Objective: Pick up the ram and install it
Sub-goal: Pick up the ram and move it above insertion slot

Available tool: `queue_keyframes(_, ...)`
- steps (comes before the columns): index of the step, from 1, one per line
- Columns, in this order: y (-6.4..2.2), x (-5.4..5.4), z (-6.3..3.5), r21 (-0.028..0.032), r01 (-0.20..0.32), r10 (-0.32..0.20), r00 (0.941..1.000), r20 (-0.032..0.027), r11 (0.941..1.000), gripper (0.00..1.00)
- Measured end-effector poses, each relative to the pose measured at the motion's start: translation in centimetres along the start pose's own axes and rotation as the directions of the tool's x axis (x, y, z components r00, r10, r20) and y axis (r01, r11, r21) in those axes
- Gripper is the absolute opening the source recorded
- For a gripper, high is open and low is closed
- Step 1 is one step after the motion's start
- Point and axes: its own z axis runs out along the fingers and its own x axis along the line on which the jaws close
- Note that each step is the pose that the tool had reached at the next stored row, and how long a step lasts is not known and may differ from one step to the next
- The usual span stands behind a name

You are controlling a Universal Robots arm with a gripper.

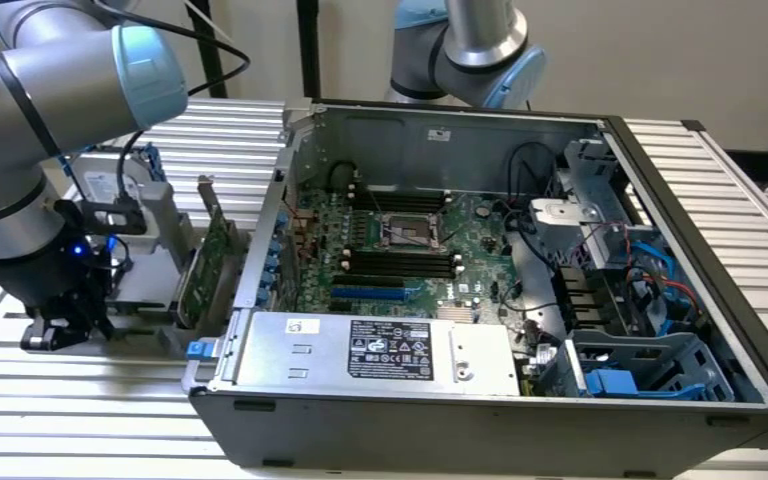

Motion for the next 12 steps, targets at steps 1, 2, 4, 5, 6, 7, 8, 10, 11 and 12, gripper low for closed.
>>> queue_keyframes(1, 0.0, 0.0, 0.0, -0.0001, 0.0, 0.0, 1.0, 0.0, 1.0, 0.0)
queue_keyframes(2, 0.0, 0.0, 0.0, 0.0, 0.0, 0.0, 1.0, 0.0, 1.0, 0.0)
queue_keyframes(4, 0.0, 0.0, -0.03, 0.0001, 0.0, 0.0, 1.0, 0.0001, 1.0, 0.0)
queue_keyframes(5, 0.01, 0.0, -0.12, -0.0002, 0.0, 0.0, 1.0, -0.0001, 1.0, 0.0)
queue_keyframes(6, 0.01, 0.0, -0.24, -0.0001, 0.0, 0.0, 1.0, -0.0001, 1.0, 0.0)
queue_keyframes(7, 0.02, 0.0, -0.4, 0.0, 0.0, 0.0, 1.0, 0.0, 1.0, 0.0)
queue_keyframes(8, 0.02, 0.0, -0.63, 0.0, 0.0, 0.0, 1.0, 0.0, 1.0, 0.0)
queue_keyframes(10, 0.05, 0.0, -1.23, 0.0, 0.0, 0.0, 1.0, -0.0001, 1.0, 0.0)
queue_keyframes(11, 0.06, -0.1, -1.59, 0.0, 0.0, 0.0, 1.0, 0.0001, 1.0, 0.0)
queue_keyframes(12, 0.08, -0.1, -2.02, 0.0, 0.0, 0.0, 1.0, 0.0, 1.0, 0.0)
